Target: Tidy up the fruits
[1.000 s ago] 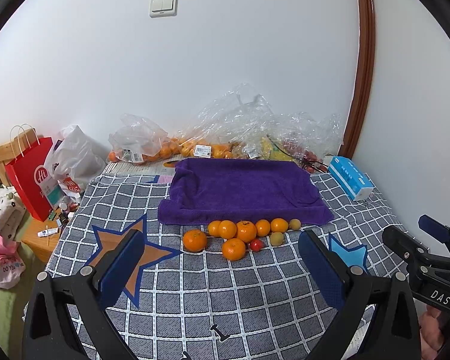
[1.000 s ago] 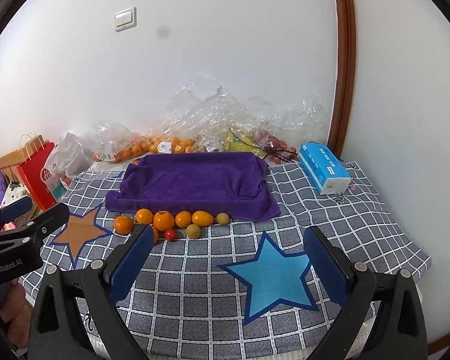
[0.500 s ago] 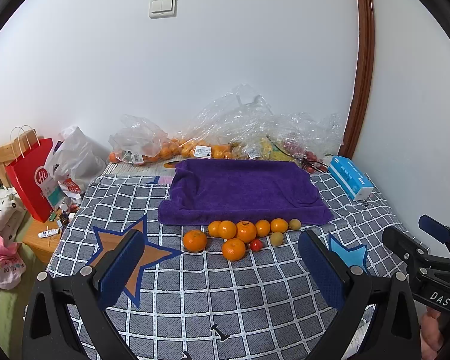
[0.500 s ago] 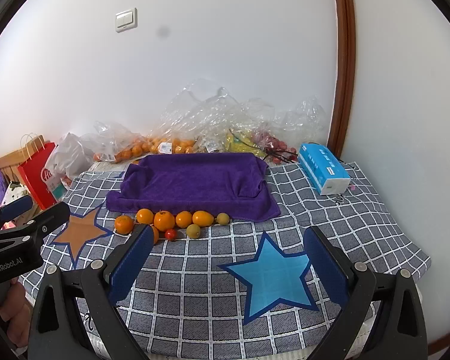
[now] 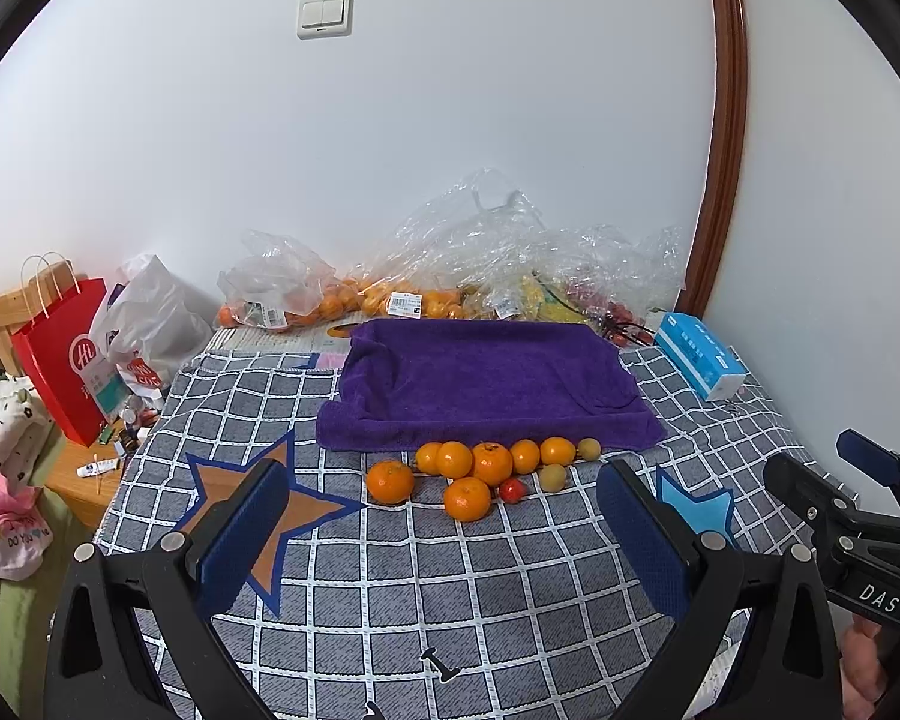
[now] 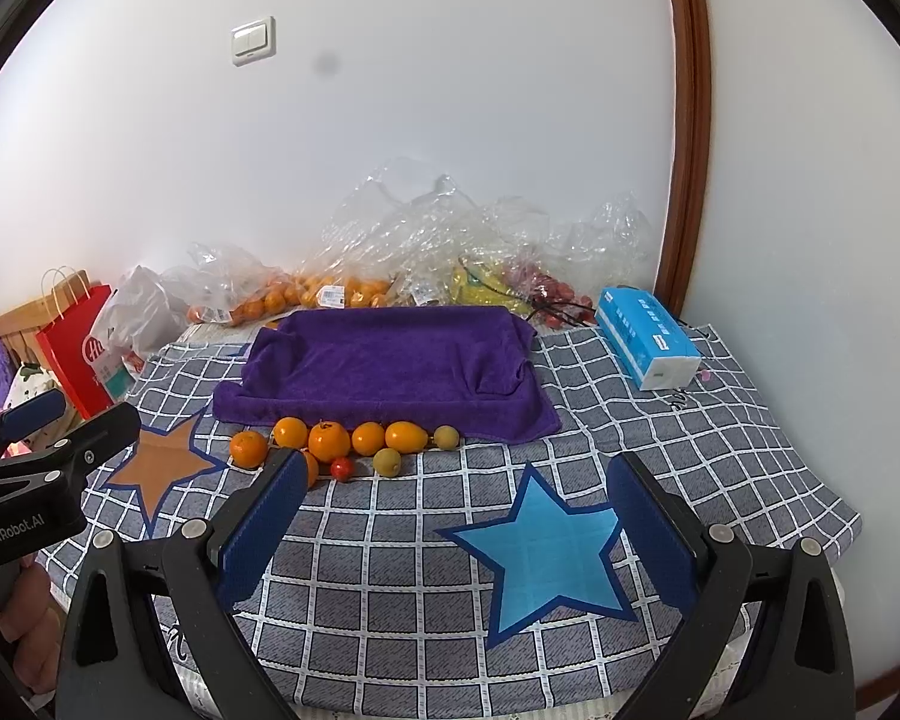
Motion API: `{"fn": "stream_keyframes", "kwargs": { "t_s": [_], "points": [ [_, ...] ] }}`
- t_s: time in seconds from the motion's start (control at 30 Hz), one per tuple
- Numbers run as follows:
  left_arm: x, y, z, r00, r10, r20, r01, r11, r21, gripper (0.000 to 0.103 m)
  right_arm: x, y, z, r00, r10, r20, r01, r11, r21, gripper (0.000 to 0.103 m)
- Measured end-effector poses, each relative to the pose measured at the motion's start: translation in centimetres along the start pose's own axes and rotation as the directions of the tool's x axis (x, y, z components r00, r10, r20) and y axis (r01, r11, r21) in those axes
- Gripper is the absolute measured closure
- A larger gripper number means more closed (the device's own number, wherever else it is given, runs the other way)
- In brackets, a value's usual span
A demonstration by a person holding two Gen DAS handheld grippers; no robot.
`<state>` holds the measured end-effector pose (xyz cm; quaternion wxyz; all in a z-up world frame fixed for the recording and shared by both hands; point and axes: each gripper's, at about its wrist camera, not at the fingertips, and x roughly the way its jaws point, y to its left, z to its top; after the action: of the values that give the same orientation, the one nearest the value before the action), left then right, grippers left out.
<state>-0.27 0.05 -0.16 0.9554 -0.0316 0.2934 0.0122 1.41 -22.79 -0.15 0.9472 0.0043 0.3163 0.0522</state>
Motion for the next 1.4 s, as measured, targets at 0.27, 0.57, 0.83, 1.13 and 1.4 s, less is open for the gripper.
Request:
{"fn": "stream_keyframes", "kwargs": {
  "t_s": [0.27, 0.57, 0.83, 1.13, 1.4],
  "points": [
    [0.0, 0.0, 0.0, 1.000, 0.001, 0.000, -0.001, 1.000, 0.000, 0.000, 0.0, 0.0, 0.0, 1.000, 0.000, 0.000, 0.000, 1.000, 0.001, 0.004],
    [0.0, -0.1, 0.0, 1.000, 0.002, 0.000, -0.002, 1.000, 0.001, 0.000, -0.1, 0.0, -0.1, 1.000, 0.001, 0.001, -0.001, 1.000, -0.001, 0.004],
    [0.0, 0.0, 0.0, 1.000, 0.001, 0.000, -0.001, 1.000, 0.001, 0.000, -0.1, 0.0, -0.1, 1.000, 0.000, 0.003, 0.000, 1.000, -0.001, 0.004],
    [0.0, -0.1, 0.0, 1.000, 0.001, 0.001, -0.001, 1.000, 0.001, 0.000, 0.0, 0.3, -0.1, 1.000, 0.007, 0.003, -0.007, 1.000, -0.010, 0.004],
    [0.2, 0.2, 0.3, 1.000, 0.000, -0.008, 0.000, 1.000, 0.001, 0.000, 1.3, 0.4, -0.3, 0.999, 0.039, -0.014, -0.039, 0.999, -0.005, 0.004]
  ]
}}
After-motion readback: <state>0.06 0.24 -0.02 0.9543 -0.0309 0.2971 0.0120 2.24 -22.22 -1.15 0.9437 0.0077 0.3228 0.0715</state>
